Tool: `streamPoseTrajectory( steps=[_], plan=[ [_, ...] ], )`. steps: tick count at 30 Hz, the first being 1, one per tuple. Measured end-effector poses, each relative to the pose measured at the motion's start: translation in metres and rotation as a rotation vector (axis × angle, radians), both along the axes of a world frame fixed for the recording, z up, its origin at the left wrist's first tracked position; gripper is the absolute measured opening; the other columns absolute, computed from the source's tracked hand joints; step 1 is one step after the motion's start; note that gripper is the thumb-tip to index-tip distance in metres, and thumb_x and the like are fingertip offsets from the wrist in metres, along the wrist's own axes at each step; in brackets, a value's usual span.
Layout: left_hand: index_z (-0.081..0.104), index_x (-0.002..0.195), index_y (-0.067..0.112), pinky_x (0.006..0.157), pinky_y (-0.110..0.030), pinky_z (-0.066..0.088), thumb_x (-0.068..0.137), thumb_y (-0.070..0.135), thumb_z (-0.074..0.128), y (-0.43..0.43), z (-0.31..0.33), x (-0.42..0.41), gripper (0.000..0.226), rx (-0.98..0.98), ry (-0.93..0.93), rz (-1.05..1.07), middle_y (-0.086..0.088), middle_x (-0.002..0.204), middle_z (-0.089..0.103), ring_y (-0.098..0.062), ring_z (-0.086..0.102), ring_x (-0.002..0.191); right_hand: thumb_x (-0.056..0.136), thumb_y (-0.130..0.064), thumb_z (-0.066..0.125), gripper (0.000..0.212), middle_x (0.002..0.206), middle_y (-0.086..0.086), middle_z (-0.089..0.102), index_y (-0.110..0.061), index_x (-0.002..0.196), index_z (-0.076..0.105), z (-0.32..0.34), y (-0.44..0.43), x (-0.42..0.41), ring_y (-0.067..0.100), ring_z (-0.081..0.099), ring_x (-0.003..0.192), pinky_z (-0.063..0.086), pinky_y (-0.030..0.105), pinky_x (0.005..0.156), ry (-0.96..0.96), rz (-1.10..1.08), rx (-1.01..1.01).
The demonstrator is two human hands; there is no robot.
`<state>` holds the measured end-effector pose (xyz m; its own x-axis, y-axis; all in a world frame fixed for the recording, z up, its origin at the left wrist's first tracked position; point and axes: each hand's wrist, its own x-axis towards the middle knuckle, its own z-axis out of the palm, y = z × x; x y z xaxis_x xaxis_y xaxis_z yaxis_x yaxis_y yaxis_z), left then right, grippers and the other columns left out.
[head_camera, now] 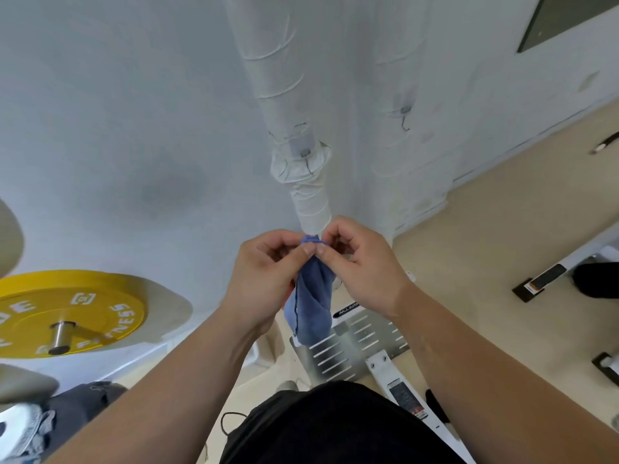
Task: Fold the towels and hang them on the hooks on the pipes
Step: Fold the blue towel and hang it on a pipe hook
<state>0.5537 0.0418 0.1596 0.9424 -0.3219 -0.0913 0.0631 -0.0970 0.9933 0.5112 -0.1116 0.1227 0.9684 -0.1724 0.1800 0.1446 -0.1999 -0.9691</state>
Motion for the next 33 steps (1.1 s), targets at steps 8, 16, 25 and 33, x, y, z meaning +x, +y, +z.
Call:
streamPoseTrajectory(
  steps=[8,16,25,33],
  plan=[
    [0.066,0.092,0.009,0.064,-0.028,0.052,0.100,0.007,0.059,0.014,-0.001,0.034,0.011,0.071,-0.071,0.123,-0.006,0.081,0.069,-0.013,0.061,0.072,0.085,-0.037,0.073,0.014,0.078,-0.006,0.062,-0.026,0.081,0.065,-0.029,-0.032,0.012,0.011,0.052,0.083,0.042,0.026,0.073,0.113,0.048,-0.498],
    [0.062,0.083,0.026,0.065,-0.029,0.040,0.097,0.020,0.061,0.056,0.006,0.090,0.015,0.128,-0.155,0.252,0.004,0.075,0.059,-0.014,0.050,0.071,0.086,-0.047,0.069,0.021,0.076,-0.008,0.062,-0.028,0.077,0.073,-0.047,-0.097,0.019,0.025,0.055,0.086,0.044,0.038,0.077,0.114,0.104,-1.018],
    [0.062,0.088,0.020,0.073,-0.032,0.044,0.100,0.009,0.059,0.078,0.003,0.106,0.017,0.232,-0.170,0.221,0.006,0.074,0.062,-0.013,0.053,0.072,0.094,-0.044,0.061,0.026,0.081,-0.007,0.063,-0.026,0.075,0.061,-0.012,-0.134,0.026,0.012,0.056,0.078,0.043,0.029,0.070,0.243,-0.057,-0.900],
    [0.070,0.083,0.020,0.078,-0.035,0.051,0.100,-0.003,0.049,0.073,0.004,0.095,0.036,0.306,-0.161,-0.020,0.002,0.084,0.066,-0.016,0.057,0.079,0.091,-0.007,0.070,0.022,0.070,0.018,0.056,-0.015,0.076,0.056,0.017,-0.149,0.019,0.023,0.051,0.071,0.051,0.041,0.075,0.207,-0.212,0.019]
  ],
)
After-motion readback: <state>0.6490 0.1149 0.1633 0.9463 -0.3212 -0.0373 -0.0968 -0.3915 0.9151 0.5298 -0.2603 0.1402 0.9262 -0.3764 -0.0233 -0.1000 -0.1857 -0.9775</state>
